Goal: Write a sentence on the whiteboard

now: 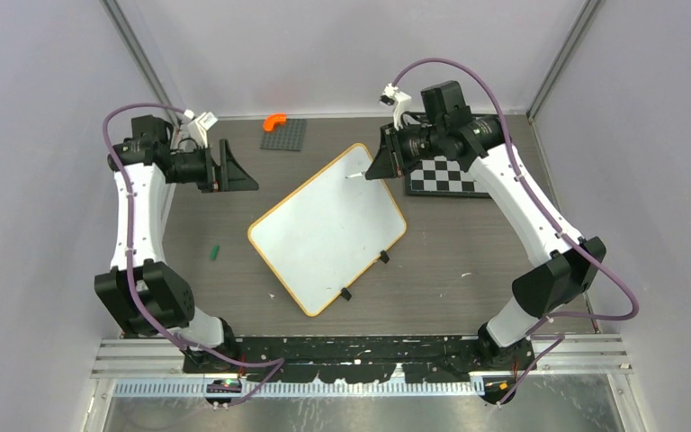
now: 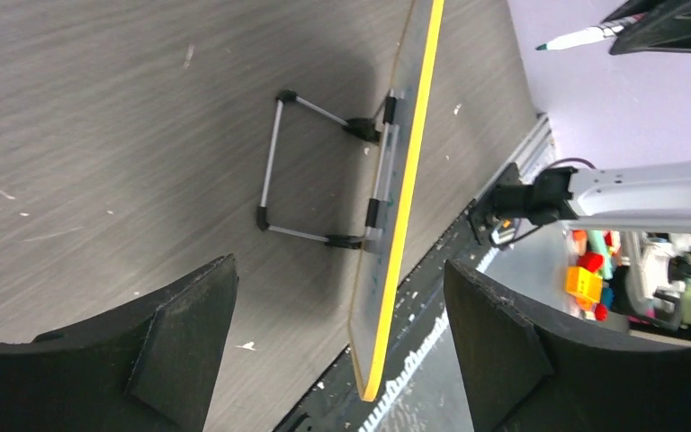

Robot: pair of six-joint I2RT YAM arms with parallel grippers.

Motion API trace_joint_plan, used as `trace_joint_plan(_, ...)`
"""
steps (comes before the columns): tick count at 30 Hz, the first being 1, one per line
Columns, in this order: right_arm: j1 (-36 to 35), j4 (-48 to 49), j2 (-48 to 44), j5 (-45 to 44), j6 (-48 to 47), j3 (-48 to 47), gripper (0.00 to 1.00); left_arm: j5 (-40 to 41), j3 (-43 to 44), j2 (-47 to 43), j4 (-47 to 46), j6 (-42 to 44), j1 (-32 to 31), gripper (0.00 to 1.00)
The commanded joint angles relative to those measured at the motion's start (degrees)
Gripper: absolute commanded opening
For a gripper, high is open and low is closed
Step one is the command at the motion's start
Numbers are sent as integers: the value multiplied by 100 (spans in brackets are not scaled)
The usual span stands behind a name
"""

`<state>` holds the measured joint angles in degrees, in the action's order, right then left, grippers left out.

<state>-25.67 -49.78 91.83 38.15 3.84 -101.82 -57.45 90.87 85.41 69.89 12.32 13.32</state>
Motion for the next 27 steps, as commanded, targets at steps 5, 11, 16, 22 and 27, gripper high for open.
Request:
trace_joint_plan(5, -9, -232, -189, 366, -551, -47, 0, -250, -514, -620, -655, -452, 8, 87)
trace_joint_plan(11, -16, -110, -432, 23, -476, 256, 0, -223, -982, -840, -945, -618, 11, 87)
trace_joint_plan(16, -9, -2, -722, -222, -447, 346, 0, -219, -938, -919, -870, -606, 5, 87)
trace_joint_plan(22, -72, 131, -602, -511, -386, 238, 0, -258, -948, -698, -788, -358, -152, 85)
trace_joint_plan(27, -387, -138, -287, -820, -600, -112, 0, -42, -833, -368, -409, 57, -507, 83)
